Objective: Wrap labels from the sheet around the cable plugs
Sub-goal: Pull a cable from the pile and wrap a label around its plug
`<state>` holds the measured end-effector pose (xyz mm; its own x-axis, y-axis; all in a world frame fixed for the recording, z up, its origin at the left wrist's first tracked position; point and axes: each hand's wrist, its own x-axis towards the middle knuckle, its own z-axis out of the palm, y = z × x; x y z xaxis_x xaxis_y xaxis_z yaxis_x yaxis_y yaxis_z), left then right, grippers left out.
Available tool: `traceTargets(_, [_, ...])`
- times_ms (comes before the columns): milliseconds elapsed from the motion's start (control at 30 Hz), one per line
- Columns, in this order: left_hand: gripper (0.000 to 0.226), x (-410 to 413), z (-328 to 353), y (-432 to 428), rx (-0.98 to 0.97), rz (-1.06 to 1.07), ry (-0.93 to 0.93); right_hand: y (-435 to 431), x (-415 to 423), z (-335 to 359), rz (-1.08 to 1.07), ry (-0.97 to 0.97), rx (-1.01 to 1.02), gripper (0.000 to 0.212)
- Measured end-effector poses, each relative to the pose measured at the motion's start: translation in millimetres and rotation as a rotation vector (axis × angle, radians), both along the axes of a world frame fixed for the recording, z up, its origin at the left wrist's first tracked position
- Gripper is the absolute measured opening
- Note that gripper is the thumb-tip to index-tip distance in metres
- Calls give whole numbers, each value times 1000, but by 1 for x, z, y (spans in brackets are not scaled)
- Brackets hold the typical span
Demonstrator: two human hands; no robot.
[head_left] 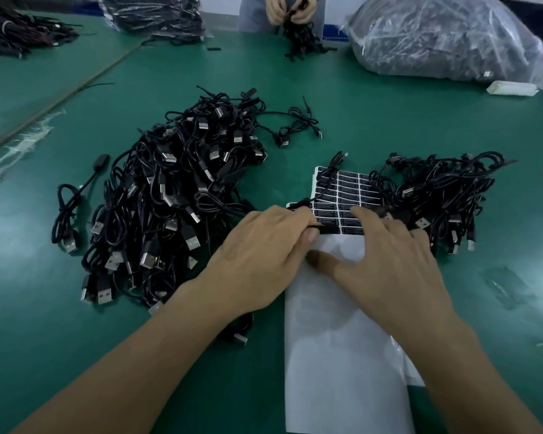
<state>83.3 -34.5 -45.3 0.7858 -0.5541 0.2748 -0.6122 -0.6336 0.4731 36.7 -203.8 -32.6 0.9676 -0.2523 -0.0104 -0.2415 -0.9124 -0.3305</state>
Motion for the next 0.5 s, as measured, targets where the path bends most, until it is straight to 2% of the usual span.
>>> traceTargets(67, [35,0,-1,-1,57,-30,26,0,1,2,28,22,34,95])
traceTargets(167, [34,-1,-2,0,53,10,56,-5,5,3,73,-14,207,83])
traceTargets(267, [34,-1,-1,0,5,49,44,-8,7,2,93,-100,463,69])
traceTargets(400, [40,-3,2,0,-61,114,61,-12,12,3,-56,-255,885,38])
traceTargets(500, [40,-5,4,0,-67,140,95,-17,14,4,-118,-227,1072,27])
